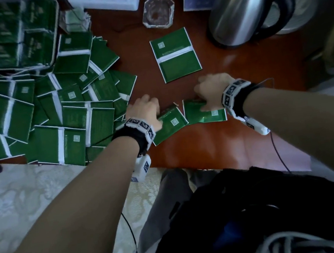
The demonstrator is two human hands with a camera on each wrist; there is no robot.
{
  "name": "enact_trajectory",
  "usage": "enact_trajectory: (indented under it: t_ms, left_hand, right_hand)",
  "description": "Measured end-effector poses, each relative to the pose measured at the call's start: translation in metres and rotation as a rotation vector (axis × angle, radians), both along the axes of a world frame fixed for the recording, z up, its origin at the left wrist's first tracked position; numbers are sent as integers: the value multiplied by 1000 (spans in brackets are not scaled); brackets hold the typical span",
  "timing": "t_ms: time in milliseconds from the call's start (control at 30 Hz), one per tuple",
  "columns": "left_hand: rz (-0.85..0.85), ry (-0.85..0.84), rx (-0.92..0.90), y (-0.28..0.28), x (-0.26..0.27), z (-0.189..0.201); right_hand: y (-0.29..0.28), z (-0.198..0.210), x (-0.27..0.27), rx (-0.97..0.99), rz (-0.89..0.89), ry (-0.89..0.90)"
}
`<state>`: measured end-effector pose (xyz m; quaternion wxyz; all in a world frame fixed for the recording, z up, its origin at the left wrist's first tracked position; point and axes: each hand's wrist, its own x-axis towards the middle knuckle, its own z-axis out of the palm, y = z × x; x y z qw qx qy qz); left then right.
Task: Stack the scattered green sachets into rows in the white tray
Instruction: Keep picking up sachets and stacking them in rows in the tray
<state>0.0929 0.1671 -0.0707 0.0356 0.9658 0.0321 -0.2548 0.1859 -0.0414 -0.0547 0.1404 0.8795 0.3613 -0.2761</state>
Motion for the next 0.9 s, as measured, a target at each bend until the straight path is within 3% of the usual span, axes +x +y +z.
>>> enact_trajectory:
  t_ms: [267, 433, 567, 700, 800, 900]
  left_hand:
    - [-18, -64, -61, -41, -98, -58]
    - [-68, -151, -72, -58, -145, -74]
    - [-194, -184, -87, -46, -173, -78]
    - [-181, -301, -101, -43, -179, -77]
    - [-222, -295, -92, -35, -172, -59]
    - [-273, -268, -104, -24, -174, -24]
  right_hand:
    - [-40, -66, -89, 184, -64, 20]
    - [-61, -90, -161, 291, -65, -97]
    - [-65, -93, -206, 276, -106, -144]
    - [-58, -93, -233, 244, -170, -193]
    - [-44, -81, -240, 226, -255, -164]
    - [-28, -42, -247, 174, -275, -111]
